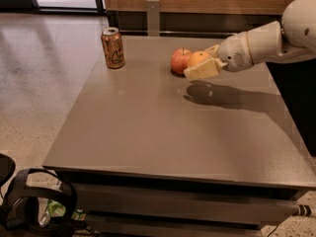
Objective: Move orange near orange can
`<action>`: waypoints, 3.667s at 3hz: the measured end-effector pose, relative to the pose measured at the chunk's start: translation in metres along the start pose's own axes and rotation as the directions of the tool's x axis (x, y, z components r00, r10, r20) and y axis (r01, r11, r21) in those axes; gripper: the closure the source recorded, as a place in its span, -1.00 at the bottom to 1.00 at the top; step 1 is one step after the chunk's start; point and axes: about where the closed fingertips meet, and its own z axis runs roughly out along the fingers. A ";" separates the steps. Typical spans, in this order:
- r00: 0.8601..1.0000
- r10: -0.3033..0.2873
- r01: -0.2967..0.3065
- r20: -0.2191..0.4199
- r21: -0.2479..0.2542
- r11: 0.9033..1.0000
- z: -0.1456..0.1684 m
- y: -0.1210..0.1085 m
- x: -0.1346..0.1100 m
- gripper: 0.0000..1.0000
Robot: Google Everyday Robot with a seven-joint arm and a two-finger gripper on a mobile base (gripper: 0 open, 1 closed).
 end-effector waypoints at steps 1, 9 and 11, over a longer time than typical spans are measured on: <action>0.999 0.026 -0.025 0.038 -0.013 1.000 0.046 0.003 -0.030 1.00; 0.998 -0.053 0.058 0.040 -0.165 0.984 0.214 0.011 -0.085 0.15; 0.998 -0.052 0.058 0.038 -0.175 0.983 0.219 0.014 -0.085 -0.74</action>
Offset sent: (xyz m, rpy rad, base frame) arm 0.0337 0.1524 0.0057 0.0741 0.0205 0.0325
